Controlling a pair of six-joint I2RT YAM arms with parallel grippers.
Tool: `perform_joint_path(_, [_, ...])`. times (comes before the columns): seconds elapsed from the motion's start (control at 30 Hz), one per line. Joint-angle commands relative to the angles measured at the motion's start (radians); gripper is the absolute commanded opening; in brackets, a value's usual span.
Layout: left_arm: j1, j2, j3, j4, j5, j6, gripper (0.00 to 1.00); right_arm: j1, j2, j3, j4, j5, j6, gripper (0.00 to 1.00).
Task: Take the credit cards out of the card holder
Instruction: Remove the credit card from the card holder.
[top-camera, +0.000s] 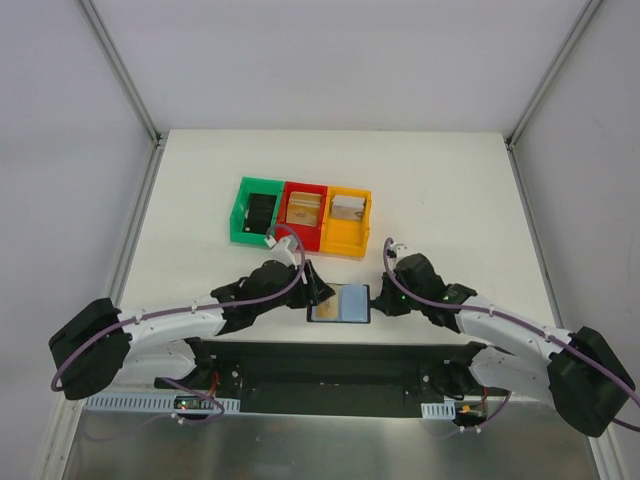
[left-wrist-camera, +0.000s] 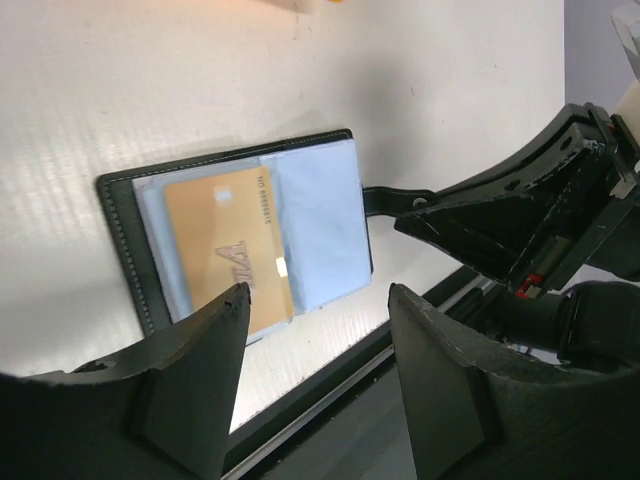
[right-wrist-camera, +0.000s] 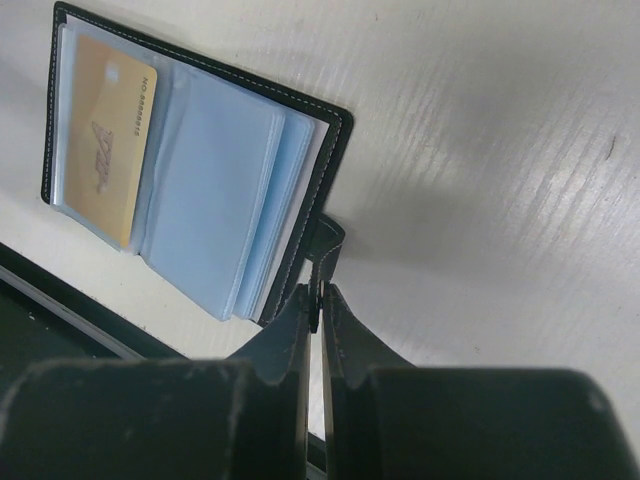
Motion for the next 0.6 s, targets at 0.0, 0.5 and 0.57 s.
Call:
perform_joint_path(0.0, [-0.008,-0.113,-0.033,-0.110,-0.105,0.029,0.57,-0.003,-0.041,0.017,-0.029,0.016,-0.013,0.01])
perform_joint_path(0.5, [0.014,-0.223,-0.058,-0.093,-0.093,0.075,0.58,-0.003,-0.199,0.170,-0.259,0.099,-0.065,0.56])
perform_joint_path(0.57, [0.017,-0.195,-0.061,-0.047,-0.066,0.075,0.57,-0.001,-0.205,0.167,-0.212,0.018,-0.050,0.56])
